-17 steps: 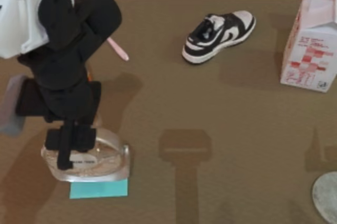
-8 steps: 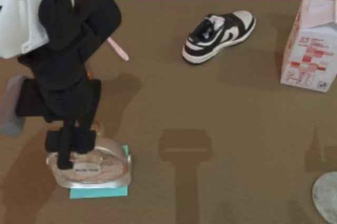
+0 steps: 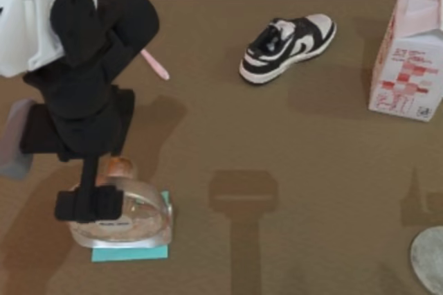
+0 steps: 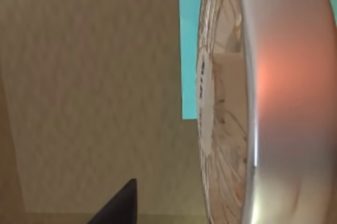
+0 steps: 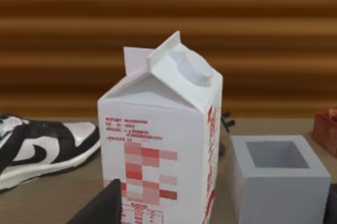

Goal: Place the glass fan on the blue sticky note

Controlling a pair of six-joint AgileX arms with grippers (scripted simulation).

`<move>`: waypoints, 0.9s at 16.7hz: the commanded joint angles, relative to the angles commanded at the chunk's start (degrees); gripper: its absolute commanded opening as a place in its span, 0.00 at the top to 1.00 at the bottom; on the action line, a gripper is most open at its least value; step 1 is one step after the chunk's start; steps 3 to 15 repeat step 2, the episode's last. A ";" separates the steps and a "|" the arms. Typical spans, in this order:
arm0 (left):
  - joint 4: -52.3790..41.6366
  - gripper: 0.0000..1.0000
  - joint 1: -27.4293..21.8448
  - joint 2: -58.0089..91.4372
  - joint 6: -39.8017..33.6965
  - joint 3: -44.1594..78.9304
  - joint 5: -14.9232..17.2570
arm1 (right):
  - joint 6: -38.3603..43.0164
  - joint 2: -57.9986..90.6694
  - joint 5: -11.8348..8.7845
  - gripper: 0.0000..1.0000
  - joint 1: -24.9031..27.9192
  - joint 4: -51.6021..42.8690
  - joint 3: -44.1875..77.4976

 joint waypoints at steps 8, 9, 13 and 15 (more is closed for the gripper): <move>0.00 0.00 0.00 0.00 0.00 0.00 0.00 | 0.00 0.00 0.00 0.00 0.00 0.00 0.00; 0.00 0.00 0.00 0.00 0.00 0.00 0.00 | 0.00 0.00 0.00 0.00 0.00 0.00 0.00; 0.00 0.00 0.00 0.00 0.00 0.00 0.00 | 0.00 0.00 0.00 0.00 0.00 0.00 0.00; 0.00 0.00 0.00 0.00 0.00 0.00 0.00 | 0.00 0.00 0.00 0.00 0.00 0.00 0.00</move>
